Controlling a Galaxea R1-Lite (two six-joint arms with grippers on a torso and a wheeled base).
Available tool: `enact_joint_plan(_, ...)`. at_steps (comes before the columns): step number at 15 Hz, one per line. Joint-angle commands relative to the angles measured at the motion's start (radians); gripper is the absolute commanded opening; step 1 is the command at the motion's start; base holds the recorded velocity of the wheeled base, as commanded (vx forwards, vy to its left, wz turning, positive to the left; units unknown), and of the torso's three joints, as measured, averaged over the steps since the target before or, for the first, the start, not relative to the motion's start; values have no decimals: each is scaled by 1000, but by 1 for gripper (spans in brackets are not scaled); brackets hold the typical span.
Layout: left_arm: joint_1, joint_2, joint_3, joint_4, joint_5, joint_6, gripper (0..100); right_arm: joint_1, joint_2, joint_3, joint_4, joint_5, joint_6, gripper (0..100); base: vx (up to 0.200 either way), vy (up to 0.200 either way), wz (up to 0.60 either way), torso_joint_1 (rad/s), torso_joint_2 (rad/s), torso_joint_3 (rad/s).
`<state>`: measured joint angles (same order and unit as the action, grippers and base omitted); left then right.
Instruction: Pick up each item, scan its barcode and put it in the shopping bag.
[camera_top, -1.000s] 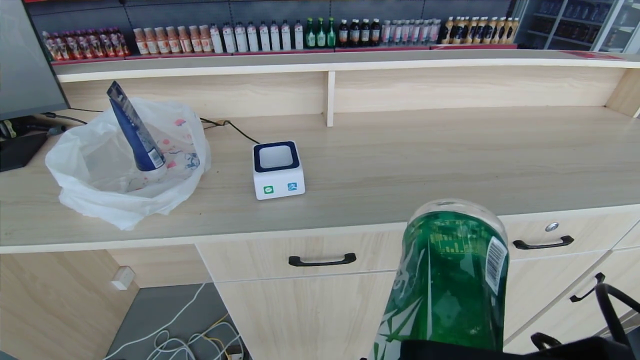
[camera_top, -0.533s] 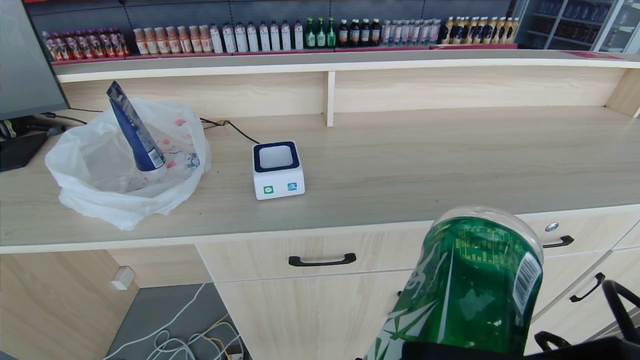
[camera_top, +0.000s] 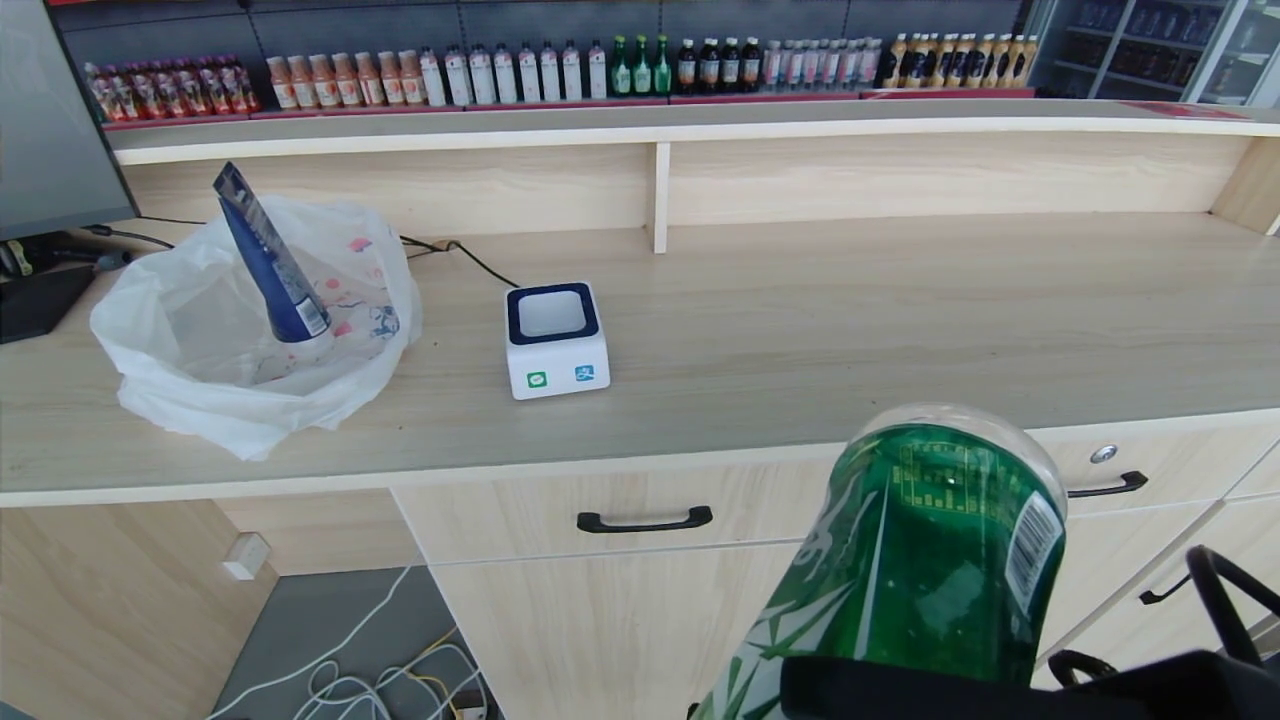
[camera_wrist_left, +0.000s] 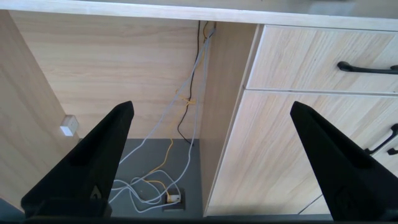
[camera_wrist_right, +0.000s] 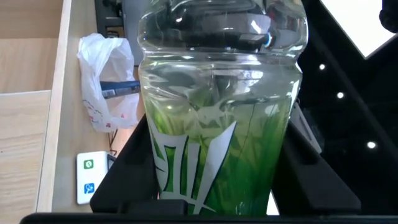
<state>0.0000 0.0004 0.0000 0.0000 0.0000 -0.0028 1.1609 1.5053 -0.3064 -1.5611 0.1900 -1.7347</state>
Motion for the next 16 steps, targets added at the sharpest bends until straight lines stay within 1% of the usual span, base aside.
enact_joint_plan(1,0,0,0,0,0,0,100,2,6,-2,-1,0,1,0,0,0,0,0,0,0)
enact_joint_plan(4,0,0,0,0,0,0,100,3,6,0,-1,0,4,0,0,0,0,0,0,0)
enact_joint_plan(5,0,0,0,0,0,0,100,3,7,6,-2,0,32,0,0,0,0,0,0,0)
enact_joint_plan(6,0,0,0,0,0,0,100,0,6,6,-5,-1,103,0,0,0,0,0,0,0)
enact_joint_plan(7,0,0,0,0,0,0,100,0,6,7,-5,0,110,0,0,0,0,0,0,0)
enact_joint_plan(8,0,0,0,0,0,0,100,-6,10,27,-10,-9,236,0,0,0,0,0,0,0)
enact_joint_plan(9,0,0,0,0,0,0,100,-6,10,27,-10,-9,236,0,0,0,0,0,0,0)
enact_joint_plan(10,0,0,0,0,0,0,100,-17,-7,59,-10,-89,357,0,0,0,0,0,0,0)
enact_joint_plan(13,-2,0,0,0,0,0,100,-17,-39,122,-10,-164,535,0,0,0,0,0,0,0)
enact_joint_plan(16,0,0,0,0,0,0,100,-15,-77,205,-10,-165,808,0,0,0,0,0,0,0)
